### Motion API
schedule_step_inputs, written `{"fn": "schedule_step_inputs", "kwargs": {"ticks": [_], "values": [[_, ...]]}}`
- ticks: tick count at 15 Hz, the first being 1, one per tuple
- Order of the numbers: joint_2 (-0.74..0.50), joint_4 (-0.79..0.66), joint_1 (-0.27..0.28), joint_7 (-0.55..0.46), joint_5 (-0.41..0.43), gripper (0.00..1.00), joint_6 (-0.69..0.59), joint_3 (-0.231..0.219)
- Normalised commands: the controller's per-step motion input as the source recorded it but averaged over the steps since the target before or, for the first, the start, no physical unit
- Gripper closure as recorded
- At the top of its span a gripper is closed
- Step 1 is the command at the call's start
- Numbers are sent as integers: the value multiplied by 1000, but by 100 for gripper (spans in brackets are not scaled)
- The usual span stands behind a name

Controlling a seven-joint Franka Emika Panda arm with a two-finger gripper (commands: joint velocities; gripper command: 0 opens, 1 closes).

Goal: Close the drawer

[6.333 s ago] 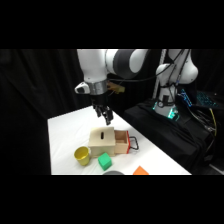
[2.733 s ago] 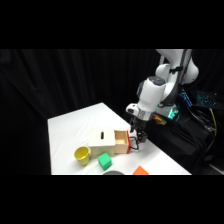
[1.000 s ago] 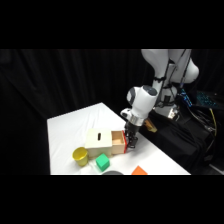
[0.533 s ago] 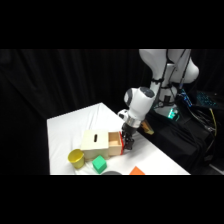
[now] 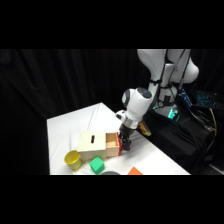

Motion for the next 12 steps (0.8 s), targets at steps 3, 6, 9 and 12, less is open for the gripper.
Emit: {"fn": "schedule_step_inputs", "kwargs": {"ticks": [3,6,9,12], "values": [[-37,160,-185,-361,232,0,-64,105],[-98,123,-219,-451,321,0,-132,186],[-72,137,-210,-447,334,0,-171,221],[-31,175,-200,-434,323,0,-176,222]]}}
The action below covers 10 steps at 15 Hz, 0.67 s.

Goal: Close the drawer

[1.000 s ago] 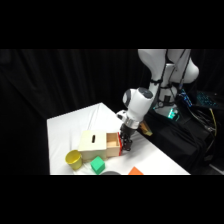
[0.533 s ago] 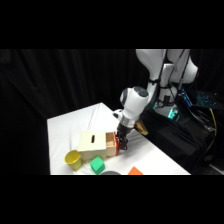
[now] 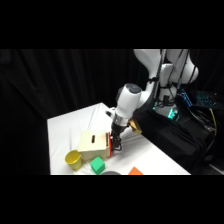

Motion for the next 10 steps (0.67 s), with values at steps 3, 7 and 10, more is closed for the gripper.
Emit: {"fn": "schedule_step_inputs", "kwargs": {"ticks": [3,7,10], "values": [[31,240,-174,-391,277,0,-137,195],[72,269,-131,-327,206,0,-124,149],[58,232,-137,-343,209,0,-114,154]]}}
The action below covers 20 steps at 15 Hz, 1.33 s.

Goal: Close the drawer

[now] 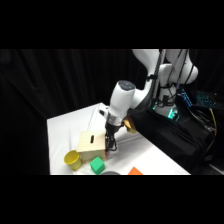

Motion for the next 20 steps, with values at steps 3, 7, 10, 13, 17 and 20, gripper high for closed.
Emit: {"fn": "schedule_step_inputs", "kwargs": {"ticks": [3,7,10,13,17,20], "values": [[-99,76,-175,-726,552,0,-211,259],[-278,56,6,-936,761,0,-420,118],[-344,168,170,-800,600,0,-679,-92],[-281,278,142,-624,322,0,-774,-141],[-162,380,106,-396,113,0,-819,-121],[-70,365,81,-310,65,0,-616,-92]]}}
